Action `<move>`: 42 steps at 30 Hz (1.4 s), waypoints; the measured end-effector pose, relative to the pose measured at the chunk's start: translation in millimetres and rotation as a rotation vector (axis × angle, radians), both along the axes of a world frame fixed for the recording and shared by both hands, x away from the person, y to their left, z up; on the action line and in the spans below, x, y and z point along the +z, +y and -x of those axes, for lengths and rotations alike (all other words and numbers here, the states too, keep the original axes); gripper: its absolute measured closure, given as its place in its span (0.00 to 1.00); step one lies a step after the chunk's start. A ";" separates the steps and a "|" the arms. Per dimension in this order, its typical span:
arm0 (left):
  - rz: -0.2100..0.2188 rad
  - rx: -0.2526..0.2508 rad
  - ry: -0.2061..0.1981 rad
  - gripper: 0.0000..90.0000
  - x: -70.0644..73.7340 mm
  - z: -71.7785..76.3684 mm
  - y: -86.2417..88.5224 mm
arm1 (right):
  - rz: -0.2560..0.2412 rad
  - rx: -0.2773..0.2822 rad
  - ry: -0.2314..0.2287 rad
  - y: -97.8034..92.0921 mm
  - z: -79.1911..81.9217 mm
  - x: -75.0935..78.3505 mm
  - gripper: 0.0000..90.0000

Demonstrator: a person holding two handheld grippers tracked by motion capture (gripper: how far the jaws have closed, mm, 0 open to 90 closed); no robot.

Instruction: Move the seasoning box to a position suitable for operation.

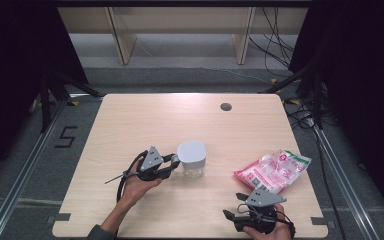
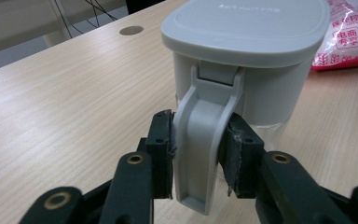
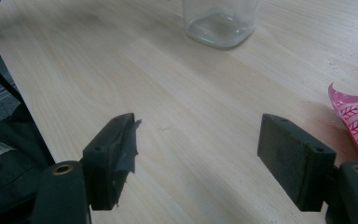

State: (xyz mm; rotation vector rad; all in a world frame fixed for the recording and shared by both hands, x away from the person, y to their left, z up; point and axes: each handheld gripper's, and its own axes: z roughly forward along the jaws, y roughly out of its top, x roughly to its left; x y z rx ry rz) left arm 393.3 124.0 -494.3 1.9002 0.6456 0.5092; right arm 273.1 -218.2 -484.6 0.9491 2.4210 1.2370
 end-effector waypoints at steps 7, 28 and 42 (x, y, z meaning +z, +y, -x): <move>-0.022 -0.005 -0.017 0.75 0.0 -0.1 -1.2 | -0.007 -0.001 0.019 0.6 0.0 -0.6 0.32; 0.008 0.049 -0.011 0.75 -3.4 -7.1 -0.6 | 0.002 -0.005 0.005 0.4 0.8 -0.4 0.32; 0.004 0.140 -0.025 0.80 -6.9 -9.5 0.7 | 0.000 -0.010 0.005 0.9 0.7 -0.7 0.32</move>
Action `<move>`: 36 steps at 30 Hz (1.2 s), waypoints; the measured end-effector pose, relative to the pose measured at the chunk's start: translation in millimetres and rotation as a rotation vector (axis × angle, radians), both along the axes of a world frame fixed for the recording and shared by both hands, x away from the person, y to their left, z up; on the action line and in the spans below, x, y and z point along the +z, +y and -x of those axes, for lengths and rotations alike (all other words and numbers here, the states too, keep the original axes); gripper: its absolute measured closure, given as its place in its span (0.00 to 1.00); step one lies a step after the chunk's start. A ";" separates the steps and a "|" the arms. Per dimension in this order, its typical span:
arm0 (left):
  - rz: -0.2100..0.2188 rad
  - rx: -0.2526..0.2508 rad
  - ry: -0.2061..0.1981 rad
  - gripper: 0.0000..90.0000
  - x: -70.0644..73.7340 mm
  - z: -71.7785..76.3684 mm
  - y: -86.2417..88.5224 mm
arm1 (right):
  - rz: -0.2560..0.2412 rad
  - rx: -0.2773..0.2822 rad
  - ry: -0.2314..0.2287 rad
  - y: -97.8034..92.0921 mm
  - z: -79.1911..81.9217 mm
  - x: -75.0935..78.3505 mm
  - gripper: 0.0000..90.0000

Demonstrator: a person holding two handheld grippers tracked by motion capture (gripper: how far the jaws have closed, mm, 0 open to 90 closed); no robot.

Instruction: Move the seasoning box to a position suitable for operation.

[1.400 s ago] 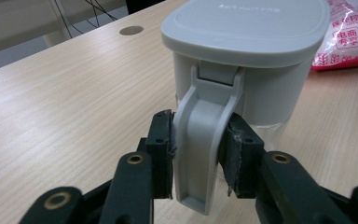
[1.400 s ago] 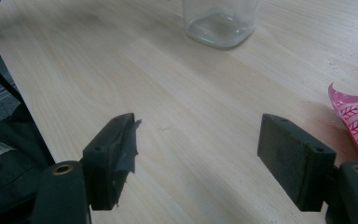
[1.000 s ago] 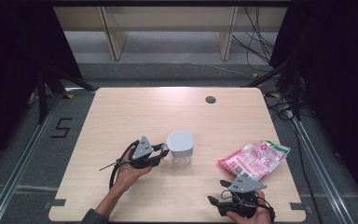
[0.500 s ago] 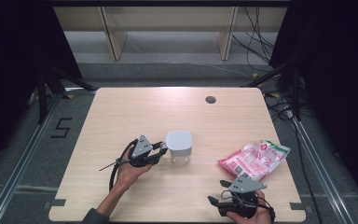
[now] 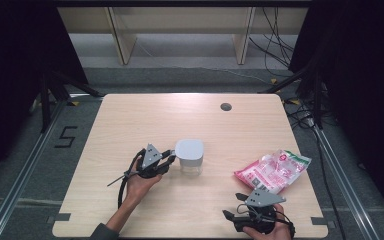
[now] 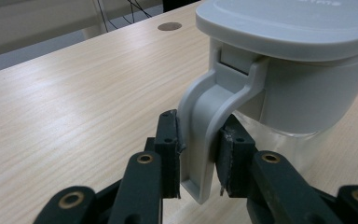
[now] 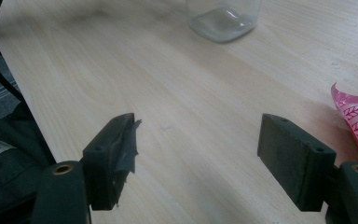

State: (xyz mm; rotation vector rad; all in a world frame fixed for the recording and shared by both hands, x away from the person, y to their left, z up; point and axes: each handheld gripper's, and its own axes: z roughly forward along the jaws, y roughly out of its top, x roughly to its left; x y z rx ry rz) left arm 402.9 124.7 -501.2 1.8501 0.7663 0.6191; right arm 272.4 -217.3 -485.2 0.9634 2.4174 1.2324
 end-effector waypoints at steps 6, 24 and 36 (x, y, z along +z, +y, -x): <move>0.003 -0.020 0.003 0.80 0.0 2.5 -1.1 | 0.001 0.000 0.001 -0.1 -0.2 0.0 0.32; 0.046 -0.044 0.036 0.74 3.7 10.2 -7.0 | -0.003 0.003 0.018 -1.2 -0.7 -0.1 0.32; 0.011 -0.107 0.073 0.50 21.4 22.2 4.0 | -0.013 0.000 0.010 -3.4 -3.1 -1.1 0.32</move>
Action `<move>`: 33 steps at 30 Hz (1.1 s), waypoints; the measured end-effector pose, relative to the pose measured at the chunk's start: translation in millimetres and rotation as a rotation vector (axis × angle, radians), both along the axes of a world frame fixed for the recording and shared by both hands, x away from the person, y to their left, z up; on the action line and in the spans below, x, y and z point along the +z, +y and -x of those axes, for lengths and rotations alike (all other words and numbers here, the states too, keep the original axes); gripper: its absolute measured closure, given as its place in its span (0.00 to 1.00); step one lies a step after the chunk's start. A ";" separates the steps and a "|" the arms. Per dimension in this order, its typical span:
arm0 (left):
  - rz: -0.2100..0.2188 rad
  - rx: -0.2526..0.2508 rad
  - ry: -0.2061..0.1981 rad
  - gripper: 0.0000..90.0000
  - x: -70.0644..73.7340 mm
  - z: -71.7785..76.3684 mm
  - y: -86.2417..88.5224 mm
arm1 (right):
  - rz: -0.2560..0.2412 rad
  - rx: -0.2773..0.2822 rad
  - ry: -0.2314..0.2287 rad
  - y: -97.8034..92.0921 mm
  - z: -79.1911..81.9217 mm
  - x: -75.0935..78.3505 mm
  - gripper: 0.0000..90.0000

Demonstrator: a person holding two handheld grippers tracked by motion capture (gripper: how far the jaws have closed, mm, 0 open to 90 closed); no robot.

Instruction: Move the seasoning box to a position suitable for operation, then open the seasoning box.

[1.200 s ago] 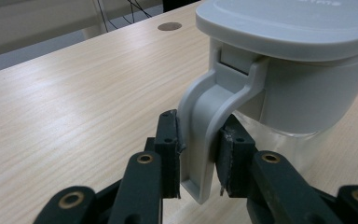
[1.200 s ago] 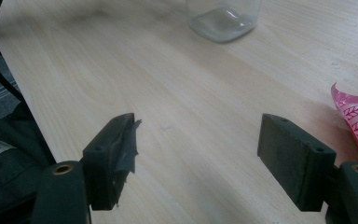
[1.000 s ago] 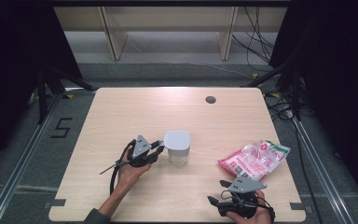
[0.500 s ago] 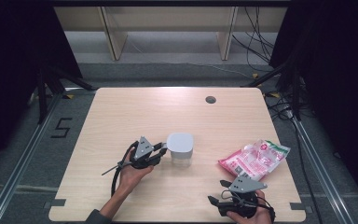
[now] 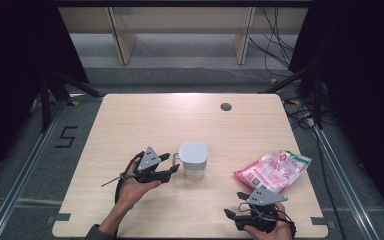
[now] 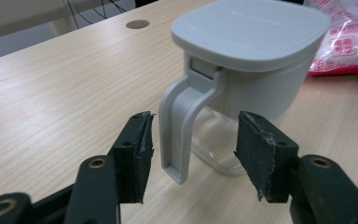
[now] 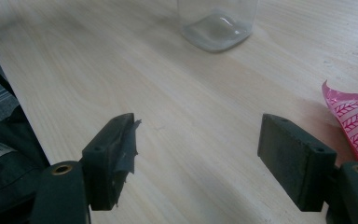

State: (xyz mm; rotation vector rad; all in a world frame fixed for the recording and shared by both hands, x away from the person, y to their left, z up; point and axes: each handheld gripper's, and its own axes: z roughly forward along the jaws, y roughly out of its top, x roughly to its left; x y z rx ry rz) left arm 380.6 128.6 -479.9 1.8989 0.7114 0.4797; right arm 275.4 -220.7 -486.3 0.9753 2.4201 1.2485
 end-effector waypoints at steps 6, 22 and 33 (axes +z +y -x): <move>0.019 0.002 -0.003 0.48 10.5 2.6 8.0 | -0.009 -0.004 0.007 -1.0 0.1 0.2 0.32; 0.047 0.011 -0.026 0.48 32.2 6.5 12.4 | 0.004 -0.011 -0.003 -2.4 0.2 0.3 0.32; 0.061 -0.015 -0.050 0.55 46.3 6.0 6.6 | 0.009 -0.015 -0.019 -3.0 -0.8 0.1 0.31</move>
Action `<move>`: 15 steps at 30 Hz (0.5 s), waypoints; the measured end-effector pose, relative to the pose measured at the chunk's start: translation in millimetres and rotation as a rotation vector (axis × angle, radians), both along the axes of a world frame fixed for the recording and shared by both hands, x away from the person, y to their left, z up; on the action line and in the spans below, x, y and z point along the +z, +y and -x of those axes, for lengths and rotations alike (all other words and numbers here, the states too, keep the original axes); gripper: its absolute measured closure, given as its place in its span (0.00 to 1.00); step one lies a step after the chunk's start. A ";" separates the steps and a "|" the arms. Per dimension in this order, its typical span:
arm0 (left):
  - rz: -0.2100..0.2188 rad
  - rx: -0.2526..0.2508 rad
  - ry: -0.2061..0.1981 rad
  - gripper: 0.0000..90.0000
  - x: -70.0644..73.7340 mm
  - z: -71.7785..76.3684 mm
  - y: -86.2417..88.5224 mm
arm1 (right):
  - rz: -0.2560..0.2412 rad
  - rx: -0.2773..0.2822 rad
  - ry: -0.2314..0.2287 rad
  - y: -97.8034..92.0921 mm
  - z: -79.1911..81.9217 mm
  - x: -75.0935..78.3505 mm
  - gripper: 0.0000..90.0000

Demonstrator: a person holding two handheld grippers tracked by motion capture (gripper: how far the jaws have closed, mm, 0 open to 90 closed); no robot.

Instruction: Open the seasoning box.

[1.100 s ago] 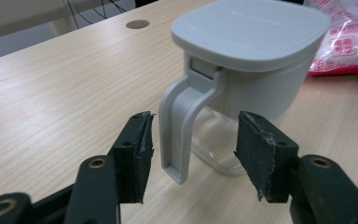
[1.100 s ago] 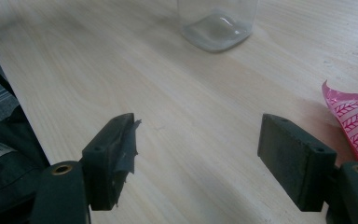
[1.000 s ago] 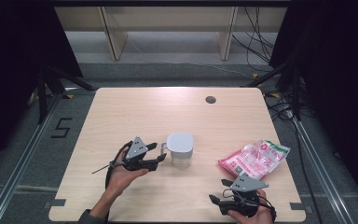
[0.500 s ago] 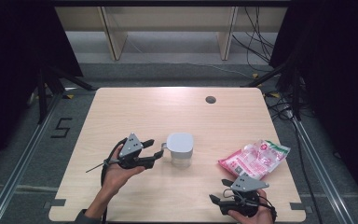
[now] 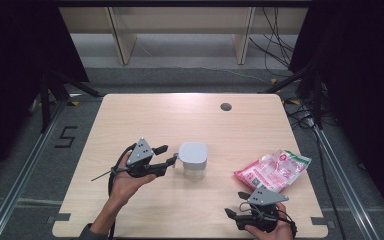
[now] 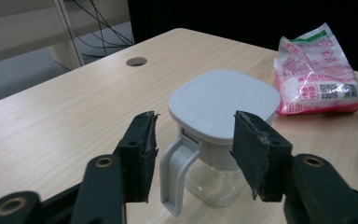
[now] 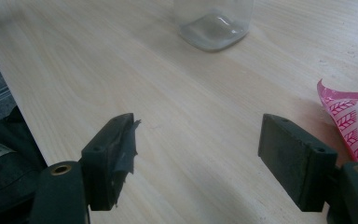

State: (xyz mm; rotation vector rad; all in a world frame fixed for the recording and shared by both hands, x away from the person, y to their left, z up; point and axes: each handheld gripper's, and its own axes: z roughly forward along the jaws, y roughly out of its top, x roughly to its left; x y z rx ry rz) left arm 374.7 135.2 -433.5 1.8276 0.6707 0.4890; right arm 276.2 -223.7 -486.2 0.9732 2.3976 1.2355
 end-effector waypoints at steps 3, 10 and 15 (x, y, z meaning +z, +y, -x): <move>0.028 0.000 -0.011 0.64 2.4 -0.1 -0.1 | -0.002 -0.004 0.015 0.5 0.5 0.0 0.31; 0.033 -0.005 -0.045 0.92 6.4 -1.6 -1.7 | -0.002 -0.010 0.015 1.3 0.8 0.3 0.31; 0.040 -0.017 -0.035 0.98 4.0 -6.4 -7.5 | 0.010 -0.020 -0.008 1.1 -0.3 -0.2 0.28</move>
